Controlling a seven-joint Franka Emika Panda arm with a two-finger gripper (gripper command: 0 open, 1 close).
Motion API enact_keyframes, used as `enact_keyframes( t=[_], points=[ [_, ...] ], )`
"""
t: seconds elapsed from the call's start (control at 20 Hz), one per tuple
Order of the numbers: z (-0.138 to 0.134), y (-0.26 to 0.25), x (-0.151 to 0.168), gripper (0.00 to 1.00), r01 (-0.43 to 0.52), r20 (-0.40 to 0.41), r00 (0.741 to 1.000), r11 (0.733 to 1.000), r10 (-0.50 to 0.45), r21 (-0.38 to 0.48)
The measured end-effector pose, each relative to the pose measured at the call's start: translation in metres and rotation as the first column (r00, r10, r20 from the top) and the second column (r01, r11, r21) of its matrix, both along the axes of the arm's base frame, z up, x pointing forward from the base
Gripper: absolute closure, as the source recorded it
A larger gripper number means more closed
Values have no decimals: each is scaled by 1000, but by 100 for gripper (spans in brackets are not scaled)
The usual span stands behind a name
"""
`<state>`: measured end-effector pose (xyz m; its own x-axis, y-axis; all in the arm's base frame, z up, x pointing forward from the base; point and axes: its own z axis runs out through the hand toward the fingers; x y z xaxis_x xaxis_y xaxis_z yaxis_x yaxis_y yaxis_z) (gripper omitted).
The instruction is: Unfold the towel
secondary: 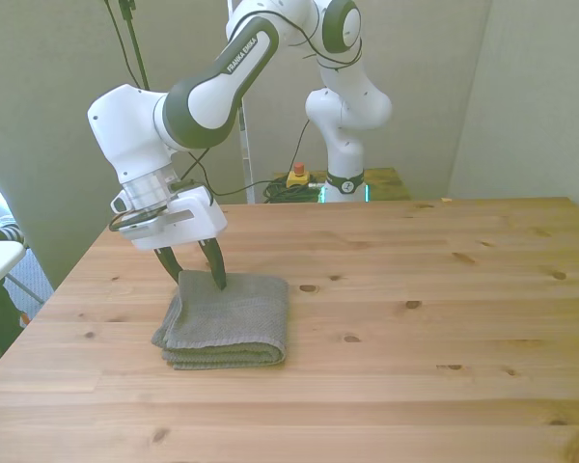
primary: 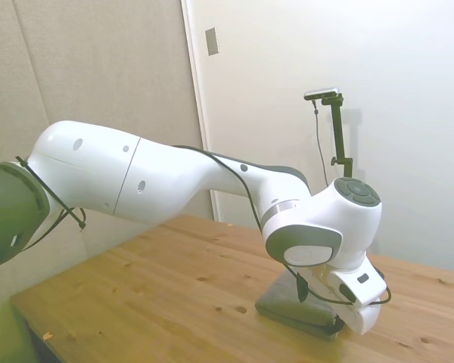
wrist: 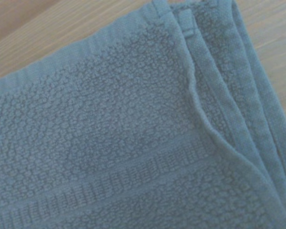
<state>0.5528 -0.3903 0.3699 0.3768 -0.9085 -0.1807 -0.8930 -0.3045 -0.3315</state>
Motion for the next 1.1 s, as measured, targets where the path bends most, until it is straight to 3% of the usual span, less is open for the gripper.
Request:
enact_keyframes(
  t=[1.1],
  points=[
    [10, 3, -7, 100, -8, 25, 1000, 1000, 9, -19]
  ],
)
